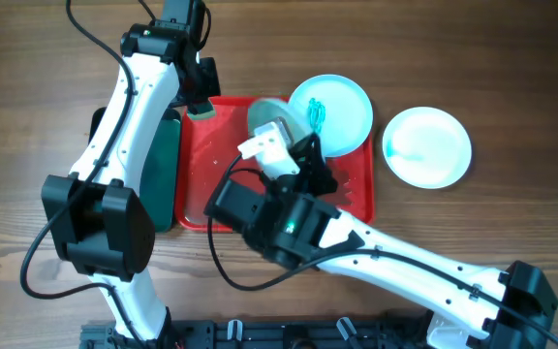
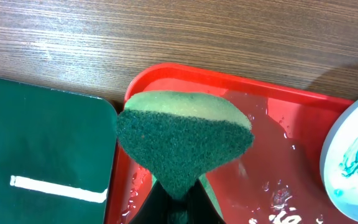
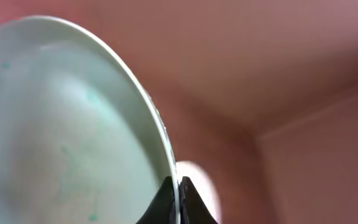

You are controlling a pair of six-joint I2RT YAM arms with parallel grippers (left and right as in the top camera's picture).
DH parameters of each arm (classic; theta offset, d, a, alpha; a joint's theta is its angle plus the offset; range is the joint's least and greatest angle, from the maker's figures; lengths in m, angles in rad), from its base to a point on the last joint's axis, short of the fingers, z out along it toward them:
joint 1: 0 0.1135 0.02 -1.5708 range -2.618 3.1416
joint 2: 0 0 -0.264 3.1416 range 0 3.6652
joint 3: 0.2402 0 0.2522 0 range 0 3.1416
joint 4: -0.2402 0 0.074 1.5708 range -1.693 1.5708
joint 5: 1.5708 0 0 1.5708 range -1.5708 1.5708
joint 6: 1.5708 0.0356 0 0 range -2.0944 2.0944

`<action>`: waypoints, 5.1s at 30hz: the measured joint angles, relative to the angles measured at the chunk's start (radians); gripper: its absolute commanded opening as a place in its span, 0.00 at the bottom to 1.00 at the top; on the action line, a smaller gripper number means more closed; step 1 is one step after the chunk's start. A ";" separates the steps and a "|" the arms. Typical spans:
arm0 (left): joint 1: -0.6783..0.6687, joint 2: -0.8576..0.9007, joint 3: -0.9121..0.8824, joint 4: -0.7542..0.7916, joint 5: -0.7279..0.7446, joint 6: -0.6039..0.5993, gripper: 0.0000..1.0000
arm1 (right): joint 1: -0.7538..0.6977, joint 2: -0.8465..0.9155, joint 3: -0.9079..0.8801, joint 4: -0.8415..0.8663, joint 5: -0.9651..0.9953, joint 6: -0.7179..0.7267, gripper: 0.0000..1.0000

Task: Clean dirty plates on tray and stack at the side

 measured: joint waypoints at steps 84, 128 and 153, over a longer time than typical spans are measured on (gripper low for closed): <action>0.000 0.000 -0.001 0.001 0.024 0.000 0.07 | -0.969 0.114 -0.095 0.220 -1.482 0.004 0.36; 0.000 0.000 -0.001 0.018 0.024 0.000 0.07 | -0.732 0.448 -0.011 0.300 -1.678 -0.182 0.04; 0.000 0.093 -0.001 -0.065 0.125 0.000 0.04 | -0.770 0.445 -0.181 0.670 -1.817 0.239 0.04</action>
